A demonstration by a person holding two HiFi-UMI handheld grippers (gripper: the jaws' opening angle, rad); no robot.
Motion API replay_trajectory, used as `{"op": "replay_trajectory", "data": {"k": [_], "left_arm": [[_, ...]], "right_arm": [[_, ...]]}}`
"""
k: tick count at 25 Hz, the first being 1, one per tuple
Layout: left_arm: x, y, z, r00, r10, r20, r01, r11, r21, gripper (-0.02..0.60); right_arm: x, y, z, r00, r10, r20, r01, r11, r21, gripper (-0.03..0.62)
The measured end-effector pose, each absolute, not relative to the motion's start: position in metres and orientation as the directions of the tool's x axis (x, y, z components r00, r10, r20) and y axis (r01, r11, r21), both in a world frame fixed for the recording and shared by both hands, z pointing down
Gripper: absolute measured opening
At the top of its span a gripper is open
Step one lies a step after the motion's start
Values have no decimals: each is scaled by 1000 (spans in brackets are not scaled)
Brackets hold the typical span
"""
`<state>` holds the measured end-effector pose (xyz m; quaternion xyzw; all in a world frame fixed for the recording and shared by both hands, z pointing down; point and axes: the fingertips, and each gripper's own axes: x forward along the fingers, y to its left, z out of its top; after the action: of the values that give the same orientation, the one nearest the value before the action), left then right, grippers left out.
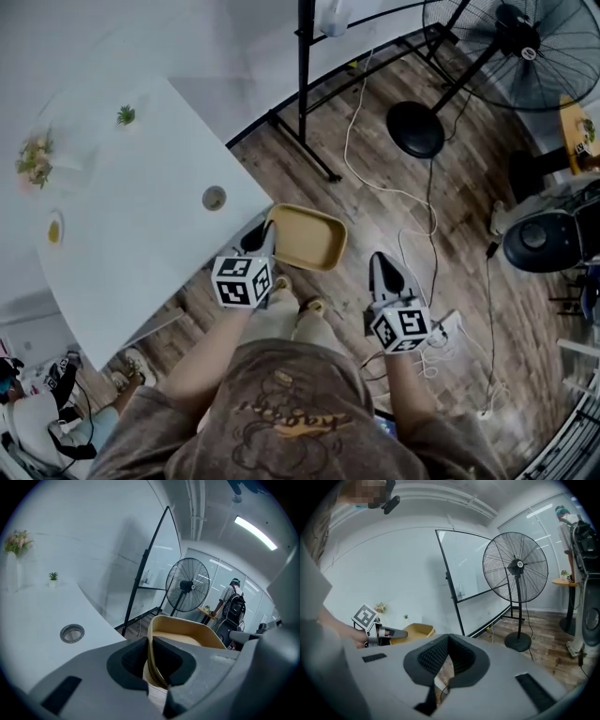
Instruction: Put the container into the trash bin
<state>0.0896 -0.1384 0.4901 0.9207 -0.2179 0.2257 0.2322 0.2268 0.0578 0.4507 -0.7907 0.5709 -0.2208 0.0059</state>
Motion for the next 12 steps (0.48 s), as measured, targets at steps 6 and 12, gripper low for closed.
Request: {"op": "replay_trajectory", "data": {"k": [6, 12], "left_arm": [[97, -135, 521, 788, -273, 553, -510, -791, 337, 21], [106, -121, 555, 779, -248, 575, -504, -794, 341, 21]], "right_arm": [[232, 57, 473, 248, -896, 368, -887, -362, -285, -5], [241, 67, 497, 275, -886, 373, -874, -392, -286, -5]]}}
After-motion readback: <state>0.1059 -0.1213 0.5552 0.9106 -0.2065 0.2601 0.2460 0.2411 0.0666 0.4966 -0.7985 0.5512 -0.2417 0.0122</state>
